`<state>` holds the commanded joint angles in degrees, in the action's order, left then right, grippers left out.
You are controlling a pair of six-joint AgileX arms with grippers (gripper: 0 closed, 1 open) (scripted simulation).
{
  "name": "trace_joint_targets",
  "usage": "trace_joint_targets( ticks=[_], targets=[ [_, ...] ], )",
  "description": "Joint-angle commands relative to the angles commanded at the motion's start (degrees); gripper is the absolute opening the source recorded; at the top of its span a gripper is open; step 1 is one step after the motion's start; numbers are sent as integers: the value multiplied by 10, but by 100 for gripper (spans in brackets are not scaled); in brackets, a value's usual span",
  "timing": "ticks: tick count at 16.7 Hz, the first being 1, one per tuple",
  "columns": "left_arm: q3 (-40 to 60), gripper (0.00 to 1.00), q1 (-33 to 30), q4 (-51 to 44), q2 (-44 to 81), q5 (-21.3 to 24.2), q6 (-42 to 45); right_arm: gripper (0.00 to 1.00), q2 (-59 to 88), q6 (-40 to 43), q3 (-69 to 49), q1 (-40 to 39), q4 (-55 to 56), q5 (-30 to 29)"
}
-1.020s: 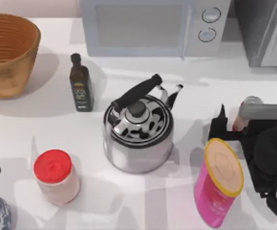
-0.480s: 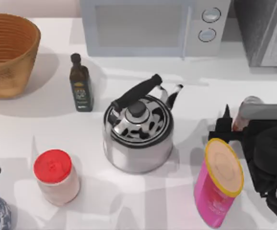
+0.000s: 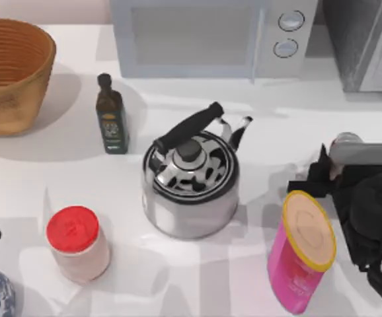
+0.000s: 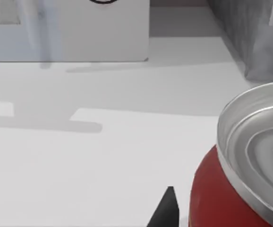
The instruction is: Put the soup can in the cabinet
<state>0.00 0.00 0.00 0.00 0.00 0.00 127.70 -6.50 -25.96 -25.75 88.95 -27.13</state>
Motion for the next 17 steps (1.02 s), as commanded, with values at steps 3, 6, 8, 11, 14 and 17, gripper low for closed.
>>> trace_joint_targets(
  ticks=[3, 6, 8, 11, 14, 17],
  targets=[
    [0, 100, 0, 0, 0, 0, 0, 0, 0, 0, 0, 0, 0, 0],
    [0, 100, 0, 0, 0, 0, 0, 0, 0, 0, 0, 0, 0, 0],
    [0, 100, 0, 0, 0, 0, 0, 0, 0, 0, 0, 0, 0, 0],
    [0, 100, 0, 0, 0, 0, 0, 0, -8, 0, -1, -1, -8, 1],
    [0, 100, 0, 0, 0, 0, 0, 0, -64, 1, -10, -3, -65, 3],
    [0, 100, 0, 0, 0, 0, 0, 0, -153, 2, -21, -3, -163, 4]
  ],
)
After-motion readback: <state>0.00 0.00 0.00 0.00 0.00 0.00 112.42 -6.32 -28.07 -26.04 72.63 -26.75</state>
